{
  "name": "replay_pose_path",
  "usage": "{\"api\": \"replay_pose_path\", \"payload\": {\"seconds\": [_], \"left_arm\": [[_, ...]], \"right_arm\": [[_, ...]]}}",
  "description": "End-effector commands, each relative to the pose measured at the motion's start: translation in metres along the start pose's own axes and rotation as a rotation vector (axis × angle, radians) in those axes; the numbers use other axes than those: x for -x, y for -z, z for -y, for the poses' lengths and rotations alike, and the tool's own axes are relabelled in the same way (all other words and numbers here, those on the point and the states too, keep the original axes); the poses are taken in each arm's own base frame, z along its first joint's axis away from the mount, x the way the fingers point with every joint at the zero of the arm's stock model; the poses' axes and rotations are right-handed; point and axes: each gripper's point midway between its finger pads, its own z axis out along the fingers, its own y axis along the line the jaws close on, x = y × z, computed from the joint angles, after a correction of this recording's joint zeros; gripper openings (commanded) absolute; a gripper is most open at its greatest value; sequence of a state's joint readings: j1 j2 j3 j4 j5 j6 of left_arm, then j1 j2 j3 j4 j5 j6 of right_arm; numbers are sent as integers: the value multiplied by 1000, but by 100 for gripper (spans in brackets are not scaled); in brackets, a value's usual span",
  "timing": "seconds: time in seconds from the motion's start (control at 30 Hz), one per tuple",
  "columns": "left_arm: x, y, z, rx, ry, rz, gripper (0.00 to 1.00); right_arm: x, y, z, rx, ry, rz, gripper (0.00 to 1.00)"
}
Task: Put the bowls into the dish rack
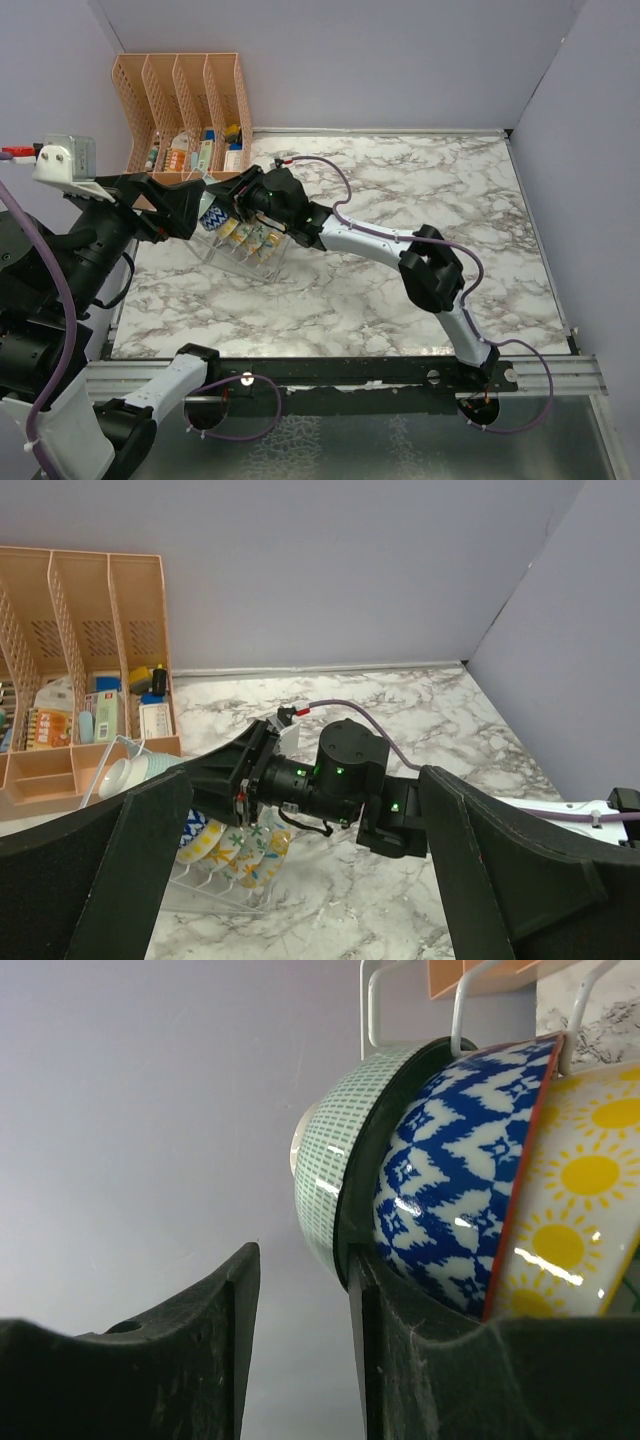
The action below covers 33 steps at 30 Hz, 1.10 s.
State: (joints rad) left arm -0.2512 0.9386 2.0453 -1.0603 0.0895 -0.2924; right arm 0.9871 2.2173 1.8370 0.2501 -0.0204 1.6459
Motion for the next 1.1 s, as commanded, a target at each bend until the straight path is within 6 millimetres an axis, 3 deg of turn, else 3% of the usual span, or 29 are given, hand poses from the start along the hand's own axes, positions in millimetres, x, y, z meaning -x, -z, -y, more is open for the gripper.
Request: {"api": "replay_pose_path", "payload": {"seconds": [0.0, 0.37, 0.63, 0.83, 1.07], "left_arm": [[3, 0, 1, -5, -2, 17, 99], [-4, -5, -3, 14, 10, -8, 99], [-29, -20, -7, 26, 52, -103, 99], [-45, -35, -9, 38, 95, -169, 99], [-72, -61, -24, 108, 130, -253, 99]], "right_arm": [[-3, 20, -21, -6, 2, -11, 41], [-3, 48, -29, -11, 45, 2, 41], [0, 76, -35, -45, 165, -1, 41], [21, 117, -15, -211, 374, 10, 45], [63, 179, 1, -452, 729, 79, 53]]}}
